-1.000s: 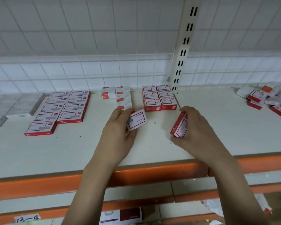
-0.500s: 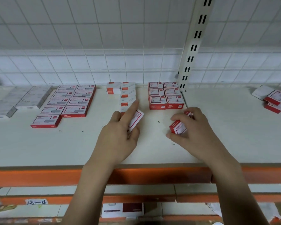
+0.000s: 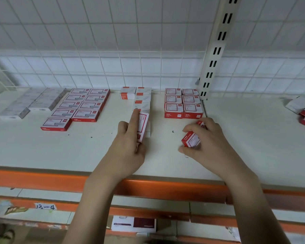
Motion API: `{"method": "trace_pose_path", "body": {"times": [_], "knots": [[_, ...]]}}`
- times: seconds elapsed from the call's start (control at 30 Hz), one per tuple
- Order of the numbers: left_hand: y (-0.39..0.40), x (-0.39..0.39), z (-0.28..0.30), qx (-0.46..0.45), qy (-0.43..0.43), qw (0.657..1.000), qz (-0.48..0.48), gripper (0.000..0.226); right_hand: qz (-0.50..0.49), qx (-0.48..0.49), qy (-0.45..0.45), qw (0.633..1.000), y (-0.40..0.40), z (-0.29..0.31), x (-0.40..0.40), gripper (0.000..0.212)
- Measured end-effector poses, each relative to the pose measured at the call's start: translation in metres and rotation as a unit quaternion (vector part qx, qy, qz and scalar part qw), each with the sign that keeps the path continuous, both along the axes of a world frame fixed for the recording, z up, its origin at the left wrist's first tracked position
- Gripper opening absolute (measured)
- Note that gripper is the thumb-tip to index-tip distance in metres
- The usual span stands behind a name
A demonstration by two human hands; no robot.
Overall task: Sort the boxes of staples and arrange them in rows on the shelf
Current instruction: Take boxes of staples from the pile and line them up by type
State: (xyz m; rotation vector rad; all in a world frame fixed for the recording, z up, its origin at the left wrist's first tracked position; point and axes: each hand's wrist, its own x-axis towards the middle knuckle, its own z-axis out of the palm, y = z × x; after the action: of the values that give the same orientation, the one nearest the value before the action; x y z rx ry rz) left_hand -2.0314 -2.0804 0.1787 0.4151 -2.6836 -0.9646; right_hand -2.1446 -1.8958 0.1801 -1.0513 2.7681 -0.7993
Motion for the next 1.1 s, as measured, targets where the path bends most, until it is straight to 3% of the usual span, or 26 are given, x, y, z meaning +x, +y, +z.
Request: {"method": "trace_pose_path", "body": {"times": [0.23,0.37,0.63,0.93,1.1], "knots": [[0.003,-0.002,0.008,-0.018,0.055,0.998,0.003,0.094,0.005,0.000,0.029,1.000,-0.002,0.004,-0.005,0.045],[-0.006,-0.004,0.008,-0.042,0.036,0.998,0.002,0.099,0.008,-0.006,0.038,0.999,-0.009,0.006,-0.004,0.045],[-0.046,0.002,0.009,-0.034,0.061,0.997,0.018,0.080,-0.001,-0.012,0.057,0.998,-0.046,0.011,0.007,0.046],[-0.126,0.026,0.022,-0.094,0.066,0.993,0.037,0.078,-0.037,-0.014,0.059,0.997,-0.119,0.018,0.043,0.048],[-0.164,0.045,0.022,-0.098,0.069,0.993,-0.002,0.078,-0.052,-0.019,0.066,0.996,-0.156,0.016,0.070,0.048]]}}
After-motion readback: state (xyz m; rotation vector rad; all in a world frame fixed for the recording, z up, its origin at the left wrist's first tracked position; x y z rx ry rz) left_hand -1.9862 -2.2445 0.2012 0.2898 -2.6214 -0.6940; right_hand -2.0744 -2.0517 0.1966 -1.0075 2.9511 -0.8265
